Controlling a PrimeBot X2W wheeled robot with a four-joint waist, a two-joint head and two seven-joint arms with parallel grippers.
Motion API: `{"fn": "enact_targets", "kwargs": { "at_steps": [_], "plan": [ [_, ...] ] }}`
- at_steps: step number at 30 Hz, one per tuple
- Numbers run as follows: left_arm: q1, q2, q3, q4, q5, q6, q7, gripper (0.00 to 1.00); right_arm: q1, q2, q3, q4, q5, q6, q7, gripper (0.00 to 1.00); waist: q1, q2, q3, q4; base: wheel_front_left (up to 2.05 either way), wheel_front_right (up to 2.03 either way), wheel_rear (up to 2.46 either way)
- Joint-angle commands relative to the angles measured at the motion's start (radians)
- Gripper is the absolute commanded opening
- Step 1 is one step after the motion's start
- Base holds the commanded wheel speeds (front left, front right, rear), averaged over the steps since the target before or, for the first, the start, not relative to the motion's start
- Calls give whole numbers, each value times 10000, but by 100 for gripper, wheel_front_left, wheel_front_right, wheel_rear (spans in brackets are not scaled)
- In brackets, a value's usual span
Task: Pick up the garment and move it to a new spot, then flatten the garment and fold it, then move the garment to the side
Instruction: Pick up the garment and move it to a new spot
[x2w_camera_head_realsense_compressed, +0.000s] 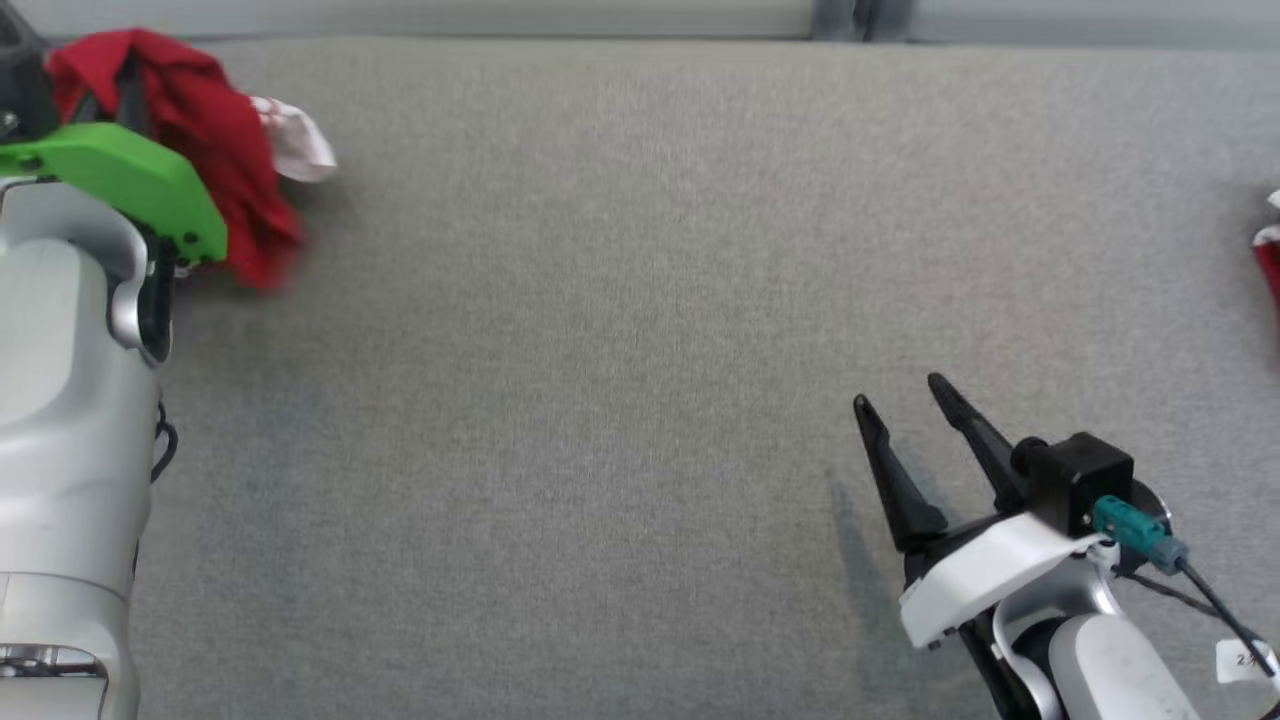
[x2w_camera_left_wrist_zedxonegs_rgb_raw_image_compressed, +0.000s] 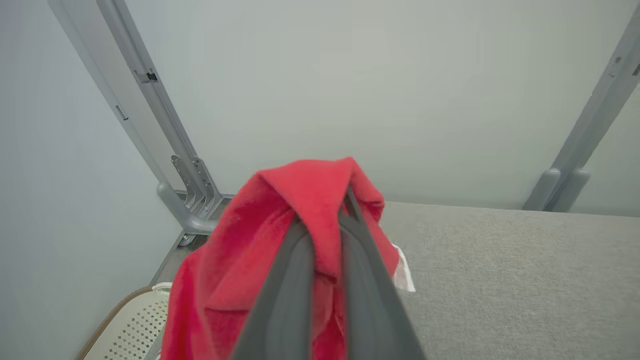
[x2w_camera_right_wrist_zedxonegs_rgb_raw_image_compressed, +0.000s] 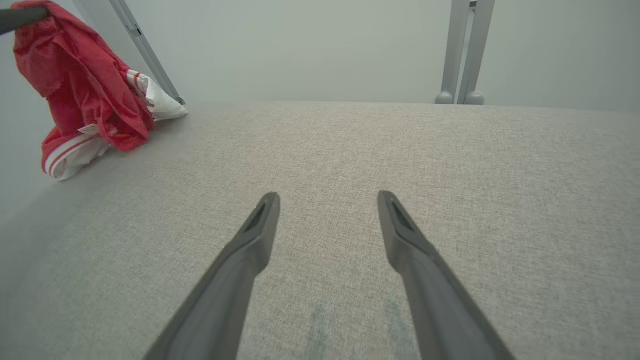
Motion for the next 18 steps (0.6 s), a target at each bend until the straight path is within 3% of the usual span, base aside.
{"fn": "enact_targets", "kwargs": {
  "at_steps": [1,9,18],
  "plan": [
    [-223,10,-57,-151,100,-60,51,0,183,49,34,88,100,-11,-102,100,0,0,-1446,-325,0,0,0],
    [-694,-682,-658,-1256,166,-330,537,0,658,268,144,563,286,-11,-341,100,0,0,-2635,-1045,0,0,0],
    [-652,-2073,-1172,-3083,-619,-671,1087,0,716,349,199,666,408,-11,-517,100,0,0,-2643,-1952,0,0,0]
  ]
}}
